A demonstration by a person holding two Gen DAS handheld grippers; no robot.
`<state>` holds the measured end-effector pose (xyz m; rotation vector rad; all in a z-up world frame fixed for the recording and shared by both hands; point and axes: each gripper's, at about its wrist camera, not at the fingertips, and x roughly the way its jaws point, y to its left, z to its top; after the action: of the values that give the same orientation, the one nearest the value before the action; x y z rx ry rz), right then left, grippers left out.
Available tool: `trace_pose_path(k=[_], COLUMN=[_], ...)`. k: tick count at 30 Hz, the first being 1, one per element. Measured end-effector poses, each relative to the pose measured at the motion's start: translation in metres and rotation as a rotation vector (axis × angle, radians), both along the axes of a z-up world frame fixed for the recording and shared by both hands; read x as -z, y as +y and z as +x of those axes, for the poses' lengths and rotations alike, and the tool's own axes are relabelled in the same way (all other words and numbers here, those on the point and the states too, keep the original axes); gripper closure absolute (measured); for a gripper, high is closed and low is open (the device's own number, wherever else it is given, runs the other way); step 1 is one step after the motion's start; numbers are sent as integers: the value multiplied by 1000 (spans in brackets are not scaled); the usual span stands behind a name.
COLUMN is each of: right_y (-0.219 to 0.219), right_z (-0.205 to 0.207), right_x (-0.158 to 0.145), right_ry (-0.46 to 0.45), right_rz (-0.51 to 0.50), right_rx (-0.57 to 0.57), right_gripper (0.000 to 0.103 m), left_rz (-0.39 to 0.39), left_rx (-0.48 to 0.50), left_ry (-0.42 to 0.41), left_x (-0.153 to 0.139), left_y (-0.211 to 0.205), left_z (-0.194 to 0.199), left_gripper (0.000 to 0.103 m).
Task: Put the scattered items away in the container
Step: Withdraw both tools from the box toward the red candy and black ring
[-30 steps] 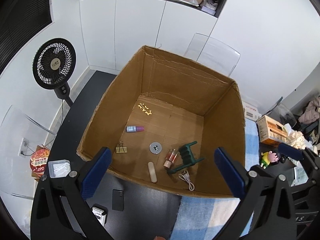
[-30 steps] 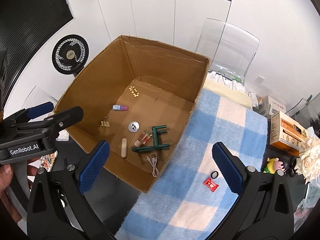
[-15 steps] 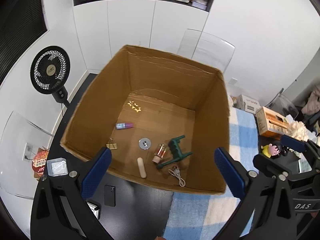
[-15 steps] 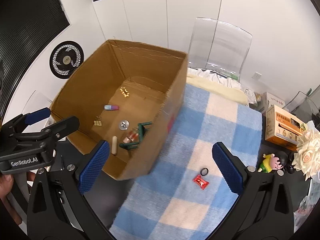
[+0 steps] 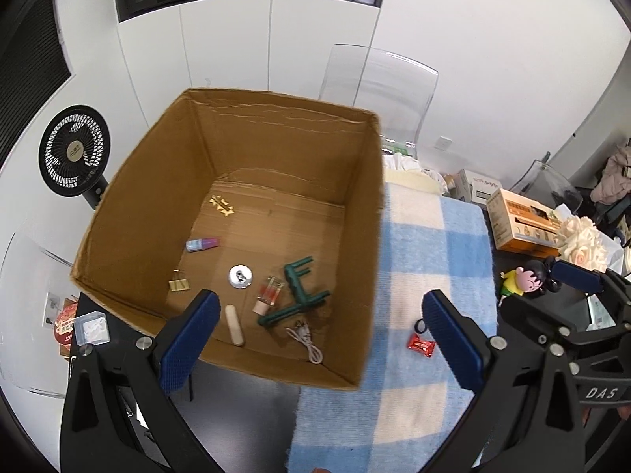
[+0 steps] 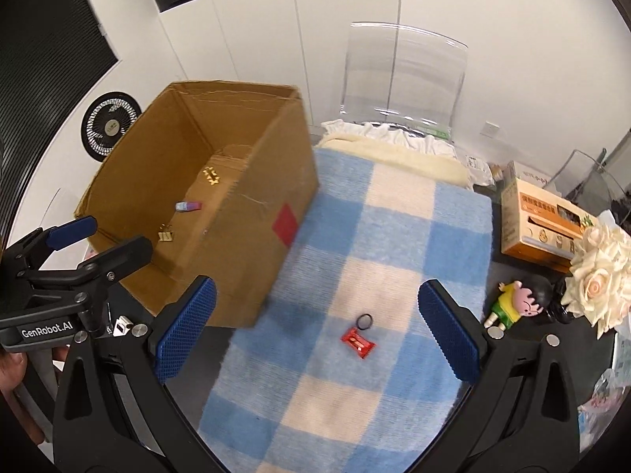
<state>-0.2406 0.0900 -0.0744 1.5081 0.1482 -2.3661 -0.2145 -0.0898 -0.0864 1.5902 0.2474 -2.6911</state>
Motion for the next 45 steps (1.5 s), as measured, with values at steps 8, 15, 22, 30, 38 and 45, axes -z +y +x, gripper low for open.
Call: trace_pose_path(k=[8,15,22,30,38,45], right_y=[46,88,120,145,153,138], right_z=[-1,-8,-17,-23,-36,-42], right_x=[7,16,44,99,135,152], right_ry=[-16,-31,-74,-163,-213,-215], right_rz=[-15,-22,-20,-8,14,46], right_rx=[33,44,22,-49,-149,-264], right_gripper=[0,0,0,0,0,0], left_rz=[-27,-21,3,25,48,75], left_rx=[54,51,4,-80,-188,-284], left_ry=[-5,-29,-95,-171,-211,-252], left_x=[1,14,55,102,132,157], left_y=[47,84,118,144,147,147], left_z=[-4,-7,-10,-6,3,11], left_gripper=[1,1,1,1,1,1])
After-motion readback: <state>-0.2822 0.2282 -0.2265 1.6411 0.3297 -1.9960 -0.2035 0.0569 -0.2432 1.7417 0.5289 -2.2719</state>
